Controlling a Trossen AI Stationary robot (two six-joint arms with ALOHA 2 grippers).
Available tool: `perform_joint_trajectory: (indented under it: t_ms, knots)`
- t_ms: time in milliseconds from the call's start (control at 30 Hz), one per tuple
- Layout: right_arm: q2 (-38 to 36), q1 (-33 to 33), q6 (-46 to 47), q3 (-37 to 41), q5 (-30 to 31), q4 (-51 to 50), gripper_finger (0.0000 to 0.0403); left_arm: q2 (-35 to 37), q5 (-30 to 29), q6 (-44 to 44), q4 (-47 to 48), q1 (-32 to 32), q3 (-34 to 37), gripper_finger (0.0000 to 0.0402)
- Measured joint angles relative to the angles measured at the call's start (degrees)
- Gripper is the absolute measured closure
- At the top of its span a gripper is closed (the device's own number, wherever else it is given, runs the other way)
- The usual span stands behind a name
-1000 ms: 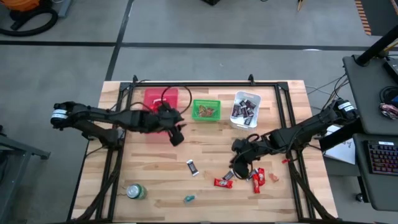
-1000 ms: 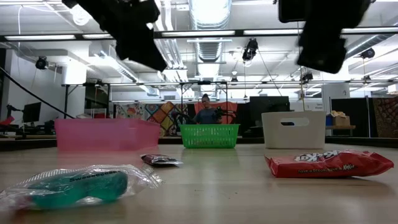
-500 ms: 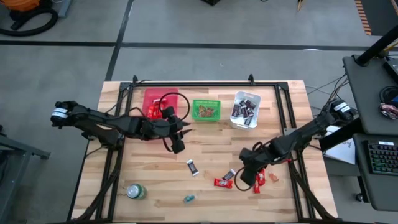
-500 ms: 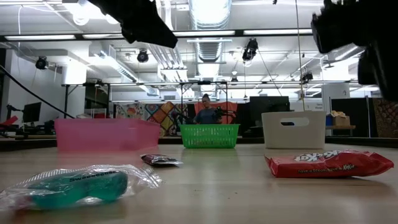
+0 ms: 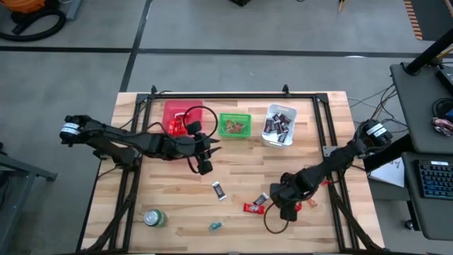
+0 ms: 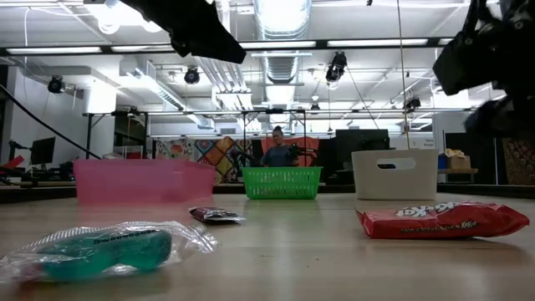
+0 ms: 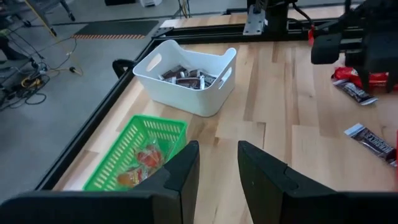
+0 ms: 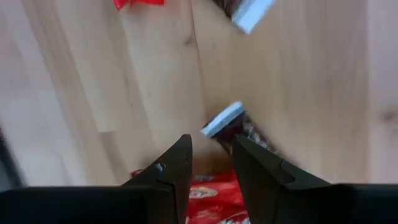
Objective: Sort candy
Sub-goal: Put the brown chocolate bar into the white bin
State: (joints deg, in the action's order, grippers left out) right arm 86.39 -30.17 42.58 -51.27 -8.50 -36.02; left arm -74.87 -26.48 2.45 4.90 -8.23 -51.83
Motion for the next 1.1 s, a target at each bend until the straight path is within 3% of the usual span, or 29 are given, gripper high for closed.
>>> perform_joint_trajectory:
  t_ms: [200, 400, 833, 1100]
  knots:
    - [1.5, -1.9, -7.2, -4.2, 7.2, -6.1, 0.0296, -2.0, 0.0, -1.5, -2.4, 0.0, 0.0, 0.0309]
    - [1.5, -3.0, -8.3, -6.2, 13.8, -10.8, 0.0295, -3.3, 0.0, -2.0, -3.7, 0.0, 0.0, 0.0309]
    - [2.8, -4.4, -10.1, -6.4, 14.0, -11.7, 0.0222, -4.4, 0.0, -1.8, -4.5, 0.0, 0.0, 0.0309]
    - [8.4, -5.9, -9.5, -6.3, 12.0, -11.4, 0.0195, -4.4, 0.0, -2.5, -4.5, 0.0, 0.0, 0.0309]
